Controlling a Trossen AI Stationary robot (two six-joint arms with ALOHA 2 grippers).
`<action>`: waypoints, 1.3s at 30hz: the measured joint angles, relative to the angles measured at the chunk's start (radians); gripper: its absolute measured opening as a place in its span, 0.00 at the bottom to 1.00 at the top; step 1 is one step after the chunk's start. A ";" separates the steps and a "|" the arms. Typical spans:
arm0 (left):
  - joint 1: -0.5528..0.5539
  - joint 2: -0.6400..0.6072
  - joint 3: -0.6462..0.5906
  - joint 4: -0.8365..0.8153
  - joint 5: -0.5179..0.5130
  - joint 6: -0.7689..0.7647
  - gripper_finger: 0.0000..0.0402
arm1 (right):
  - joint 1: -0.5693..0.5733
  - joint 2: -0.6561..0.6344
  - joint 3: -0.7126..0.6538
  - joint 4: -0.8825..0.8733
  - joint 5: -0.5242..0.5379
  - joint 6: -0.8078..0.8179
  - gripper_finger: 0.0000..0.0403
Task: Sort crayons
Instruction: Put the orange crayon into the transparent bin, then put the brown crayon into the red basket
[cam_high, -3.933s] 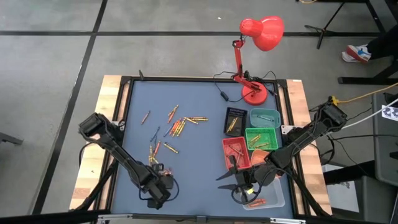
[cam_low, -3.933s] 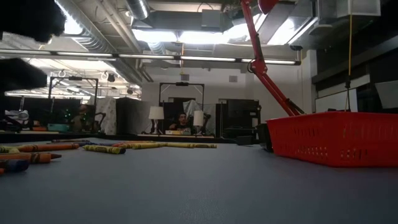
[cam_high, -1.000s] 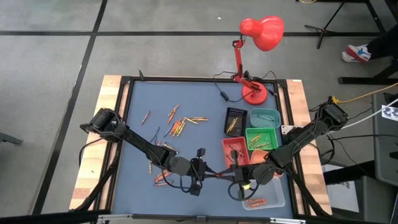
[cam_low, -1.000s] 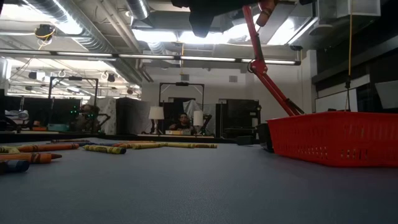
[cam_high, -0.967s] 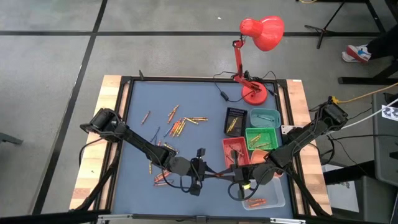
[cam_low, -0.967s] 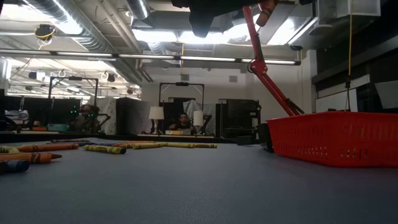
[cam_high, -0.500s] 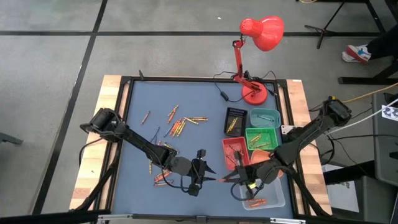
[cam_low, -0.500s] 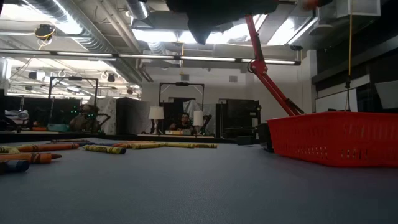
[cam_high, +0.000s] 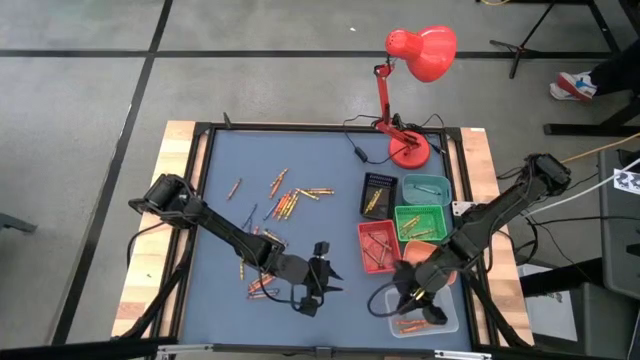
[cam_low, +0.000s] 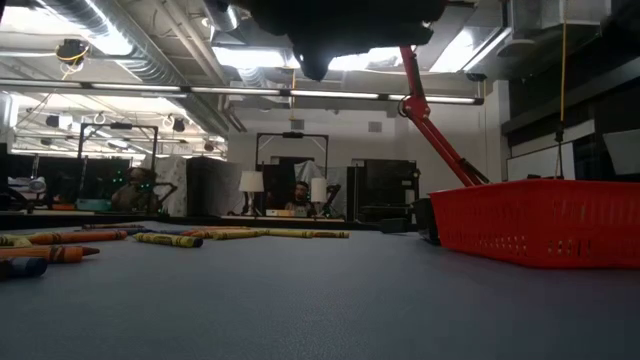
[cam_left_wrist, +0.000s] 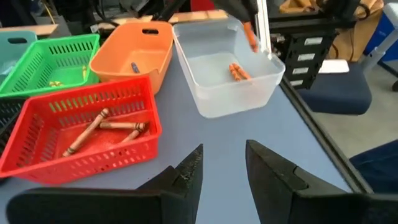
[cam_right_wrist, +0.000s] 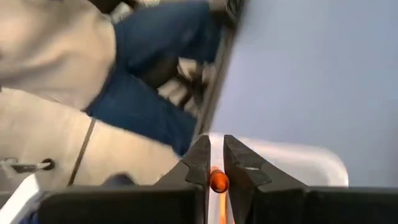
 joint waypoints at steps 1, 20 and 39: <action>0.000 0.000 0.000 -0.007 0.000 0.000 0.26 | 0.000 0.000 0.000 -0.033 -0.005 0.021 0.07; -0.012 -0.075 0.000 -0.483 0.345 -0.397 0.26 | -0.001 0.000 0.000 -0.151 0.001 0.086 0.25; -0.170 -0.082 0.000 -0.965 0.324 -0.579 0.26 | -0.001 0.000 0.000 -0.153 0.003 0.081 0.40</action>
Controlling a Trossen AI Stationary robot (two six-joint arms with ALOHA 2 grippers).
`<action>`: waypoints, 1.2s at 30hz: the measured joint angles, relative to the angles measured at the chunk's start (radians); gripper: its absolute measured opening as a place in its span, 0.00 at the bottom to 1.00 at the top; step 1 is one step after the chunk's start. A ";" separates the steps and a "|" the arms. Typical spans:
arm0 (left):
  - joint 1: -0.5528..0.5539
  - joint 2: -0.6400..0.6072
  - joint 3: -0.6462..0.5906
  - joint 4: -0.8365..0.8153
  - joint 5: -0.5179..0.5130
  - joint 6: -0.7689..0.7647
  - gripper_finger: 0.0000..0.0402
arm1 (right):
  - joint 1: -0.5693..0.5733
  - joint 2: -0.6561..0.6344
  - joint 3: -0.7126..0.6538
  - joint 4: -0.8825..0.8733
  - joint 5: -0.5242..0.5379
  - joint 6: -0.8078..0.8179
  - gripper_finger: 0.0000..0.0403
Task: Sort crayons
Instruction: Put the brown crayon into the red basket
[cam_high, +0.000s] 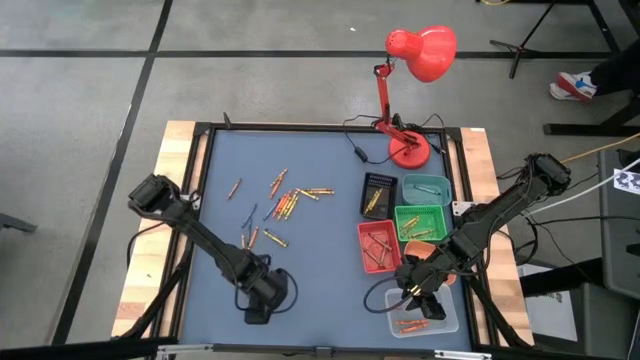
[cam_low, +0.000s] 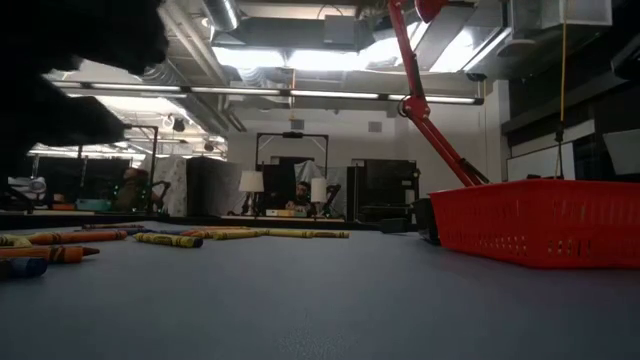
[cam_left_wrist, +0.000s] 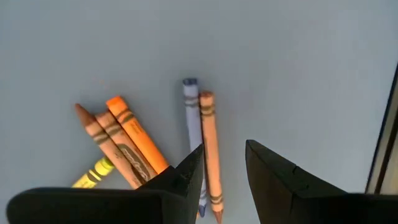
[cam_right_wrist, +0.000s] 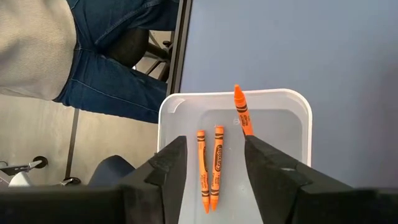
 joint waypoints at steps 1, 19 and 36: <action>-0.012 0.000 0.000 -0.001 -0.010 0.000 0.26 | 0.000 0.000 0.000 0.000 0.000 0.000 0.40; -0.112 0.012 -0.001 -0.008 -0.122 -0.026 0.26 | 0.000 0.000 0.000 0.002 0.045 -0.001 0.39; -0.106 0.032 -0.003 -0.018 -0.184 -0.024 0.26 | 0.000 0.000 0.000 0.003 0.045 0.000 0.39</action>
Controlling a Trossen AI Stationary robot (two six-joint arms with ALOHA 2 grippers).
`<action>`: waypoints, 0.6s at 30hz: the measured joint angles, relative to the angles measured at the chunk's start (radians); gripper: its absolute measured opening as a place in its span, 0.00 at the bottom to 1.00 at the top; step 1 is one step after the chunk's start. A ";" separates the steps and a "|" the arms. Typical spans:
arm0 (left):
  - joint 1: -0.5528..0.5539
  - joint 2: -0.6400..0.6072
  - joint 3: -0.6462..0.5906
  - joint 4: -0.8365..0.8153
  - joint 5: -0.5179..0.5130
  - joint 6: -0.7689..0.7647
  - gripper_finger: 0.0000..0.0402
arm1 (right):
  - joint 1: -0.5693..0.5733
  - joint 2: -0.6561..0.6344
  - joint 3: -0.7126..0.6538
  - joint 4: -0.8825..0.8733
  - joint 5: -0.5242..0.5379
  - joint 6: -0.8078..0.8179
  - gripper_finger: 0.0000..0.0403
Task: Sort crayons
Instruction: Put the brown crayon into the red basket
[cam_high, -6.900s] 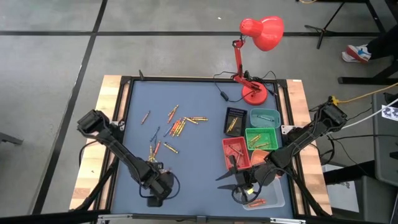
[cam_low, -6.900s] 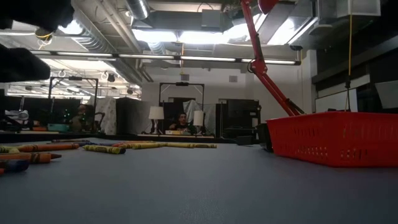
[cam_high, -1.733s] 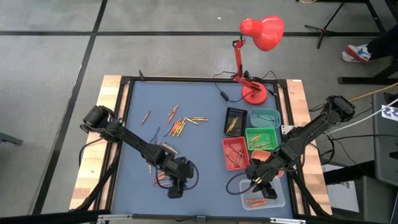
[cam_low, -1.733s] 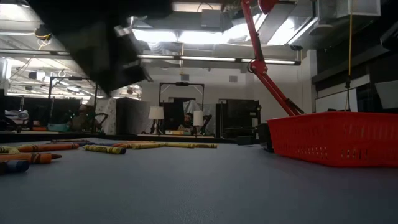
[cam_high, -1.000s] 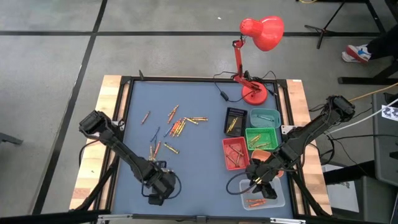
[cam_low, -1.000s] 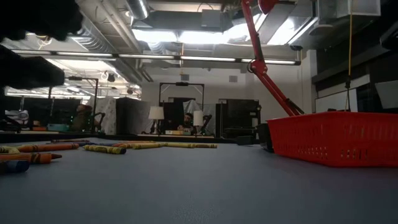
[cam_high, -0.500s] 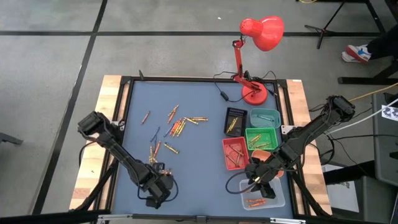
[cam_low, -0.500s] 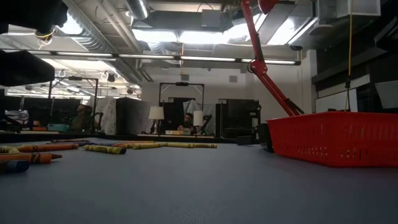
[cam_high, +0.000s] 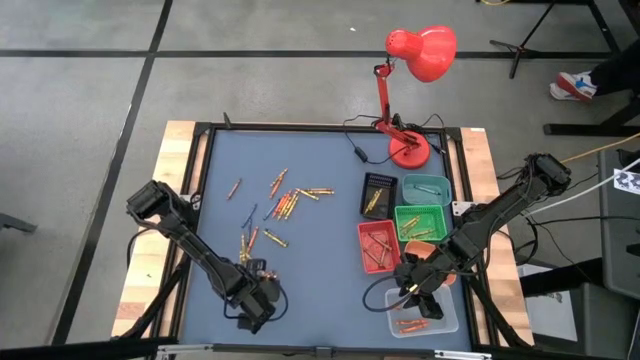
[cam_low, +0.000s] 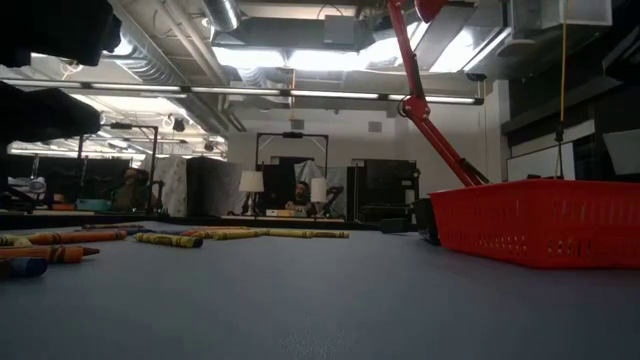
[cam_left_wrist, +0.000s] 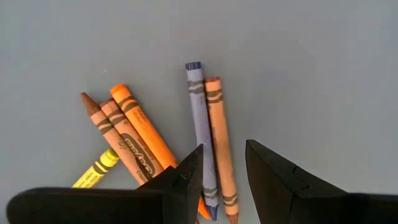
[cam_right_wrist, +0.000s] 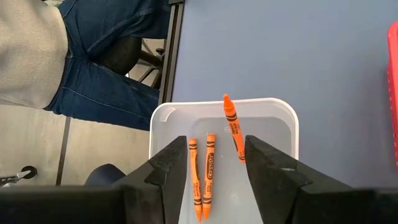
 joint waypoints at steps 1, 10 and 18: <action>0.000 0.000 0.000 0.000 -0.001 0.000 0.26 | 0.000 0.000 0.000 0.000 0.000 0.000 0.39; 0.000 0.000 0.000 0.024 -0.011 0.001 0.26 | 0.000 0.000 0.000 0.000 0.000 0.000 0.39; -0.002 0.000 0.000 0.024 -0.011 0.001 0.26 | 0.000 0.000 0.000 0.000 0.000 0.000 0.39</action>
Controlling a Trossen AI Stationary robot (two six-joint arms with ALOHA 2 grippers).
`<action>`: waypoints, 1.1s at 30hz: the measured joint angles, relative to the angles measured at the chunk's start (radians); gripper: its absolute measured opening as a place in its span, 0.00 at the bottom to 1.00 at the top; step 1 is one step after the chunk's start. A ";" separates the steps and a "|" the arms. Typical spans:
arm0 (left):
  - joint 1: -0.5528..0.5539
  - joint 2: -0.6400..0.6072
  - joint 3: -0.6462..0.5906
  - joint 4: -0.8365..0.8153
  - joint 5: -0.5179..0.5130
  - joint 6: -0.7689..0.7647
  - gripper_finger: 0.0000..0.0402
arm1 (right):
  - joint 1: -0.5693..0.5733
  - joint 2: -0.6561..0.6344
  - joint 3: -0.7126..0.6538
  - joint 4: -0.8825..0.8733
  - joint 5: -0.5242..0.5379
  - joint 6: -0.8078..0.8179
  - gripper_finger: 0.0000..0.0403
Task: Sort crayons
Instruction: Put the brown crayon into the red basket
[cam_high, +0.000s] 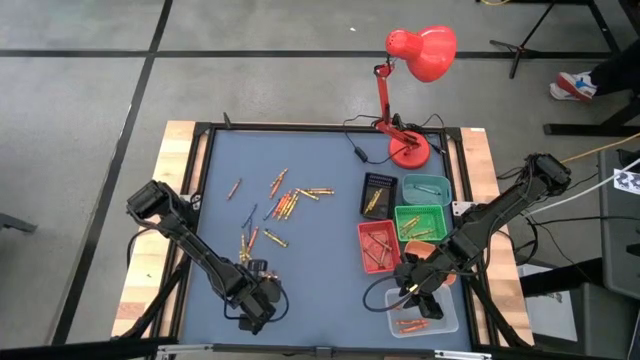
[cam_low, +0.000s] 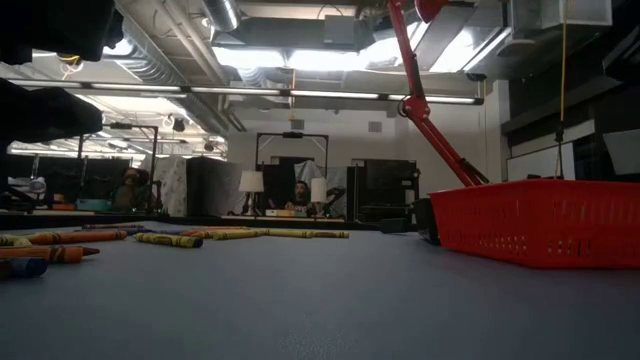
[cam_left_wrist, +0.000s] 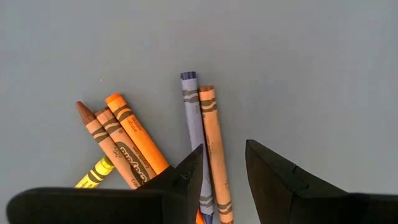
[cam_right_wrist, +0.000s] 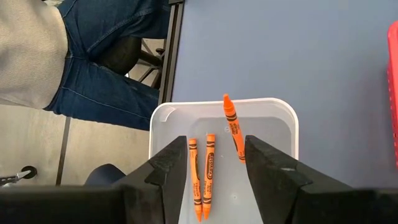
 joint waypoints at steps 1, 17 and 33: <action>0.000 0.000 0.000 0.000 0.000 0.000 0.26 | 0.000 0.000 0.000 0.000 0.000 0.000 0.39; -0.010 0.036 0.000 0.005 -0.003 0.007 0.26 | 0.000 0.000 0.000 -0.001 0.000 0.000 0.39; 0.025 0.038 0.000 0.052 -0.028 0.025 0.08 | 0.000 0.000 0.000 0.000 0.000 0.000 0.39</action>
